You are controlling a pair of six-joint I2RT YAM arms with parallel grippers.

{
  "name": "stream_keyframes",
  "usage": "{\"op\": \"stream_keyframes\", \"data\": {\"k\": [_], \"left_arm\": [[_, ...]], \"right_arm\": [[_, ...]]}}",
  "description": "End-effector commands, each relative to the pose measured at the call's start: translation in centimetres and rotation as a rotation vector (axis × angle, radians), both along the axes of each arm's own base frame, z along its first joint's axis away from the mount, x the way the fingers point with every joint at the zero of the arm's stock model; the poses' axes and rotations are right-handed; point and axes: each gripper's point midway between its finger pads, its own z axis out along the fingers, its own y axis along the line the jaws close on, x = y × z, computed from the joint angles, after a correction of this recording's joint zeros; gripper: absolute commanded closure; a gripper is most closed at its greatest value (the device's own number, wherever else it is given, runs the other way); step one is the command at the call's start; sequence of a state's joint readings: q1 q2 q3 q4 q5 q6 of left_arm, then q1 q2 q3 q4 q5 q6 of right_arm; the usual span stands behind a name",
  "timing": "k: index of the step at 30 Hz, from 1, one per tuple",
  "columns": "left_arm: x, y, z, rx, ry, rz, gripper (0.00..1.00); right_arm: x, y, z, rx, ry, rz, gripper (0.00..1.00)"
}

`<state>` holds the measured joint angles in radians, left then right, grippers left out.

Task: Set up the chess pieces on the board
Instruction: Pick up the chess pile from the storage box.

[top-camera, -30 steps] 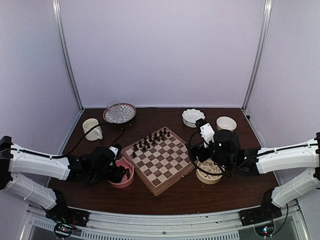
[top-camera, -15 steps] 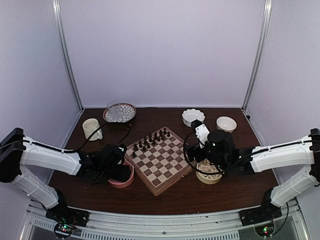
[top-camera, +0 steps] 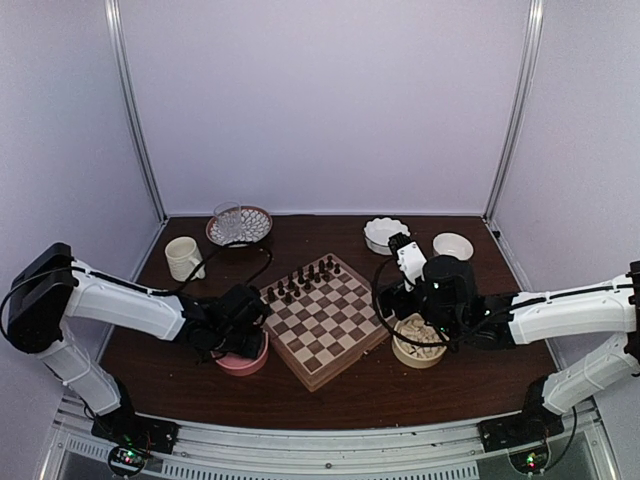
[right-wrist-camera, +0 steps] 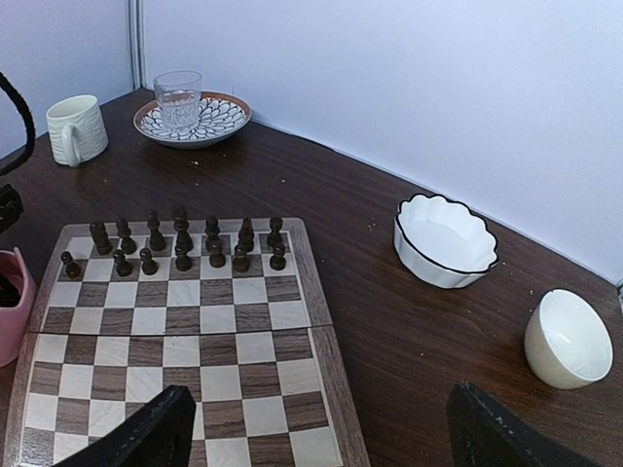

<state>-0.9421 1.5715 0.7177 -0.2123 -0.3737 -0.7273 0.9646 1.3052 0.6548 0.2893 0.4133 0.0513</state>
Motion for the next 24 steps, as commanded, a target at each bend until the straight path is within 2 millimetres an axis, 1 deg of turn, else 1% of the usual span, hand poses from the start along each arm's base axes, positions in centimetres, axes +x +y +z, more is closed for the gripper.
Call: {"op": "stream_keyframes", "data": {"k": [1, 2, 7, 11, 15, 18, 22, 23, 24], "left_arm": [[0.0, 1.2, 1.0, 0.048, -0.037, 0.008, 0.82], [0.1, 1.3, 1.4, 0.045, -0.050, 0.005, 0.84], [0.1, 1.6, 2.9, 0.022, -0.096, -0.003, 0.86], [-0.1, 1.3, 4.0, -0.037, -0.113, -0.020, 0.87], [-0.7, 0.7, 5.5, -0.134, -0.133, -0.041, 0.87], [-0.7, 0.1, 7.7, -0.229, -0.189, -0.064, 0.87], [-0.2, -0.6, 10.8, -0.342, -0.281, -0.067, 0.87], [-0.1, -0.9, 11.7, -0.378, -0.300, -0.061, 0.87], [0.1, -1.4, 12.9, -0.427, -0.321, -0.064, 0.87]], "right_arm": [[0.0, -0.5, 0.4, 0.007, -0.018, -0.016, 0.07], [0.0, -0.5, 0.4, 0.007, -0.019, -0.016, 0.07], [-0.1, -0.8, 0.7, 0.008, -0.026, -0.022, 0.07], [-0.3, -0.8, 0.6, 0.012, -0.025, -0.010, 0.07], [-0.3, -0.3, 0.2, 0.000, -0.021, 0.008, 0.08], [-0.6, 0.8, 0.3, 0.028, 0.000, 0.051, 0.09], [-1.7, 2.5, 0.5, 0.097, 0.056, 0.123, 0.09], [-2.0, 3.0, 0.5, 0.112, 0.062, 0.148, 0.10], [-2.4, 3.7, 0.5, 0.119, 0.064, 0.181, 0.12]]}}
